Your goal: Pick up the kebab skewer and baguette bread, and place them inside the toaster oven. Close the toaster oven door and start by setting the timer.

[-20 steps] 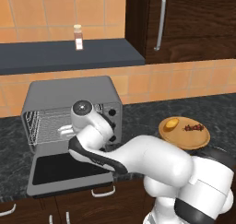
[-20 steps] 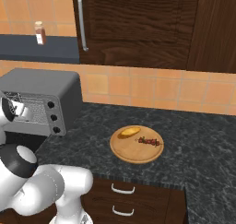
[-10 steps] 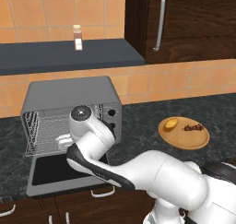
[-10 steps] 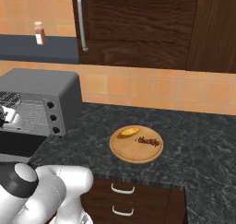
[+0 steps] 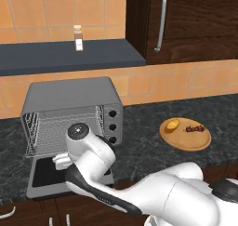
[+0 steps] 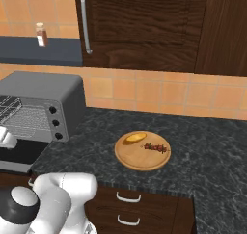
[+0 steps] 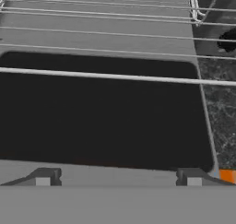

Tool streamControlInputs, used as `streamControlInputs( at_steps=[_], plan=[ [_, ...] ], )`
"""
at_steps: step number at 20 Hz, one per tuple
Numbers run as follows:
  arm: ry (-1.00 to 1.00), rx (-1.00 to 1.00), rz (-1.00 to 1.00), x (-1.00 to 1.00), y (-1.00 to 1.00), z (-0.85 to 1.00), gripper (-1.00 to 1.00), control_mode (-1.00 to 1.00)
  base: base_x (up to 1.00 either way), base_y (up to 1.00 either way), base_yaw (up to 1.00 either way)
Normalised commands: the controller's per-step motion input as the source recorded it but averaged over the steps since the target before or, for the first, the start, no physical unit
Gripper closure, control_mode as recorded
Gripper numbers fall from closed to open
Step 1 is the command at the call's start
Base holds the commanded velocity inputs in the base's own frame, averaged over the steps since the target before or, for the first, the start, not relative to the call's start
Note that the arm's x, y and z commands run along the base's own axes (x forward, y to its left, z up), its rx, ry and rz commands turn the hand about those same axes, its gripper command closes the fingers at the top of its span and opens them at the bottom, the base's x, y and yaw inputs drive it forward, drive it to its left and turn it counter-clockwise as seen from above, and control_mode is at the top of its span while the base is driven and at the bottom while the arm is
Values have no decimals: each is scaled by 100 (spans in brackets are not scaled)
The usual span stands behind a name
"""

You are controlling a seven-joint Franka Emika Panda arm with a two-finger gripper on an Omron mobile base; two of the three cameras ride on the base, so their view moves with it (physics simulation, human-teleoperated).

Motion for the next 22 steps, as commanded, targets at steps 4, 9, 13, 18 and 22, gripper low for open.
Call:
streamControlInputs(
  at_steps=[4, 9, 13, 18, 22],
  plan=[
    [-1, 1, -5, -9, -57, 51, -100, -100, 0, 0, 0],
    [5, 6, -9, -24, -96, 31, -100, -100, 0, 0, 0],
    [0, 10, -12, -29, -100, 1, -100, -100, 0, 0, 0],
    [2, 11, -21, -12, -100, 0, -100, -100, 0, 0, 0],
    [1, 11, -25, 0, -100, 0, -100, -100, 0, 0, 0]
  ],
)
